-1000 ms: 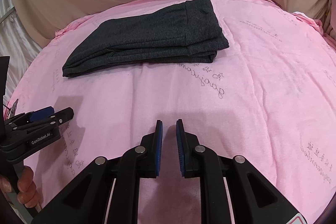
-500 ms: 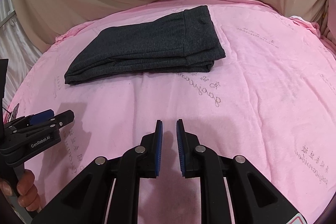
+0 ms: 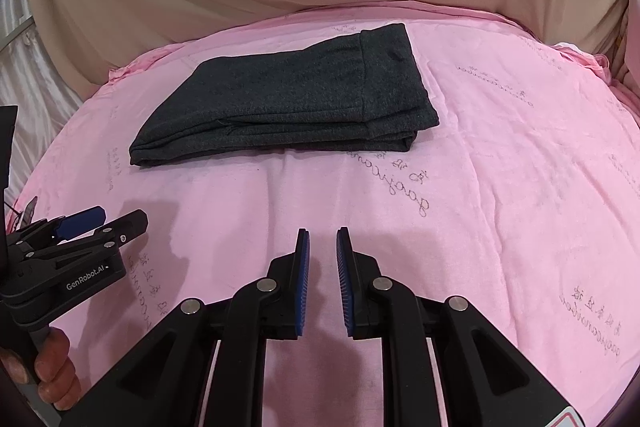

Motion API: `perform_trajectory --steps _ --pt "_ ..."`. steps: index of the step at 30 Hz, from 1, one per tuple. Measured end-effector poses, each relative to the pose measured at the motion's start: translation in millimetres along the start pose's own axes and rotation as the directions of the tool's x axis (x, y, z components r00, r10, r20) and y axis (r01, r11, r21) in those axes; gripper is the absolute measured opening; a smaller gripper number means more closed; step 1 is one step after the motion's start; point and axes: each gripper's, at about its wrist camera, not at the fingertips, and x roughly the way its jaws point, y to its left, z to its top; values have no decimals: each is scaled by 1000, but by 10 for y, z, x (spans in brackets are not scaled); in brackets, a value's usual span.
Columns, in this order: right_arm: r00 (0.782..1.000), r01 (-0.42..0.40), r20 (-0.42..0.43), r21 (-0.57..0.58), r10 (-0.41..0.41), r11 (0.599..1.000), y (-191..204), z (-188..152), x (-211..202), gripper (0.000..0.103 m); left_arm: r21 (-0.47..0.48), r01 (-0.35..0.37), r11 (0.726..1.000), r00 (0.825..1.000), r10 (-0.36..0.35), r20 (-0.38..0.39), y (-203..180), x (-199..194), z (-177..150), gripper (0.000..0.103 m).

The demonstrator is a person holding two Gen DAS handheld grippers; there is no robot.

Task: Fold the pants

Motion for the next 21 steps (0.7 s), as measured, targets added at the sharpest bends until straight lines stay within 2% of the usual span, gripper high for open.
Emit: perform_trajectory --steps 5,7,13,19,21 --pt "1000 3 3 -6 -3 1000 27 0 -8 16 7 -8 1000 1000 8 0 -6 -4 0 60" --pt "1000 5 2 -6 -5 1000 32 0 -2 16 6 4 1000 1000 -4 3 -2 -3 -4 63" --pt "1000 5 1 -6 -5 1000 50 -9 -1 16 2 36 999 999 -36 16 14 -11 -14 63" --pt "1000 6 -1 -7 -7 1000 59 -15 -3 17 16 -9 1000 1000 8 20 0 -8 -23 63" --pt "1000 7 -1 -10 -7 1000 67 -21 -10 22 21 -11 1000 1000 10 17 0 -7 -32 63"
